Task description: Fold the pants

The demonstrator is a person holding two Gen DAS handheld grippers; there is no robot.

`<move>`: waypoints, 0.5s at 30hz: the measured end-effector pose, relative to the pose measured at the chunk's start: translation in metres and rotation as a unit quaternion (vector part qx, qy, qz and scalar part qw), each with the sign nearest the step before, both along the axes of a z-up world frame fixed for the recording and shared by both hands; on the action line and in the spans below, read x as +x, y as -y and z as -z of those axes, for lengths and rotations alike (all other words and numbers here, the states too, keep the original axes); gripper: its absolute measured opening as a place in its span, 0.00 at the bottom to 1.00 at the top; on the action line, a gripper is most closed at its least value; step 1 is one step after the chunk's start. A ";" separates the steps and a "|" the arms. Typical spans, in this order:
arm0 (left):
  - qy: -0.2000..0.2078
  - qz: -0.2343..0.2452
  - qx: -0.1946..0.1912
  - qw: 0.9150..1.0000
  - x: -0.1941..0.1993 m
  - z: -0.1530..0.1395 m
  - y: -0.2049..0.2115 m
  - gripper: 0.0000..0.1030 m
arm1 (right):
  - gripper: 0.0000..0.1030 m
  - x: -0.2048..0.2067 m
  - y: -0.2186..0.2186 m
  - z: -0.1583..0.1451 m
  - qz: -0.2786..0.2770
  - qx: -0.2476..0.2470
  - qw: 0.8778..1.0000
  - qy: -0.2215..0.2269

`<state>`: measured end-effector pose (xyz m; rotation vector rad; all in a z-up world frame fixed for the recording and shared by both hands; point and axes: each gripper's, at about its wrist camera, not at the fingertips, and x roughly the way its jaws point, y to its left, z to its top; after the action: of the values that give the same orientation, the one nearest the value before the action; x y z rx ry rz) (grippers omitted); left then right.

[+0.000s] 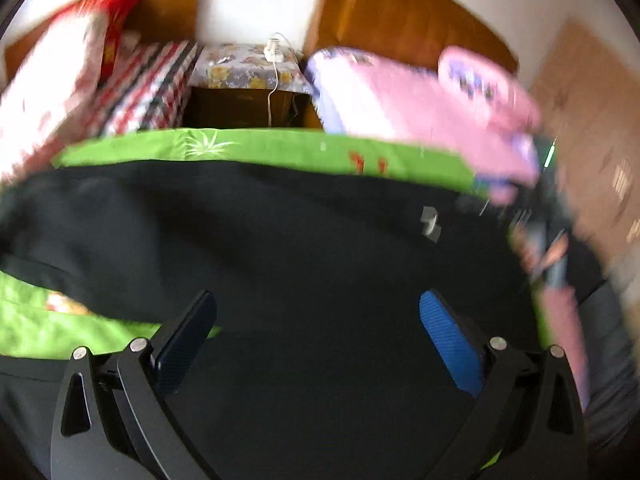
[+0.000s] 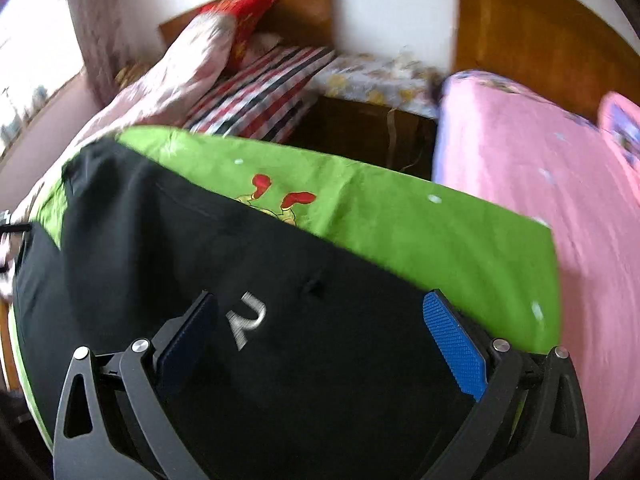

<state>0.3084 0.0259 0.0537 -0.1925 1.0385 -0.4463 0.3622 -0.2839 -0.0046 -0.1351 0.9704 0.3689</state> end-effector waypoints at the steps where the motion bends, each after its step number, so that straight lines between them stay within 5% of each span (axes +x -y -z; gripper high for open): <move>1: -0.027 -0.011 -0.028 0.999 0.016 0.002 -0.001 0.99 | 0.96 0.011 -0.003 0.005 -0.019 -0.003 1.000 -0.003; 4: -0.122 -0.024 -0.108 0.986 0.063 0.023 -0.003 0.99 | 0.96 0.034 -0.014 0.019 -0.076 -0.004 0.997 -0.025; 8: -0.172 -0.044 -0.135 0.975 0.105 0.043 0.007 0.99 | 0.96 0.057 -0.027 0.045 -0.136 -0.011 0.988 -0.075; 10: -0.192 -0.043 -0.143 0.970 0.125 0.051 0.015 0.99 | 0.92 0.054 -0.030 0.043 -0.169 -0.019 0.983 -0.064; 11: -0.196 -0.046 -0.145 0.969 0.131 0.055 0.018 0.99 | 0.85 0.054 -0.029 0.042 -0.172 -0.016 0.983 -0.065; 13: -0.204 -0.053 -0.150 0.966 0.141 0.064 0.026 0.99 | 0.50 0.048 -0.024 0.033 -0.186 0.021 0.979 -0.075; 15: -0.210 -0.055 -0.156 0.964 0.148 0.071 0.035 0.99 | 0.28 0.032 -0.022 0.024 -0.192 -0.001 0.980 -0.047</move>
<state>0.4563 -0.0095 -0.0170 -0.6450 1.3613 -0.4775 0.3943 -0.2620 -0.0284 -0.3105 1.0379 0.7338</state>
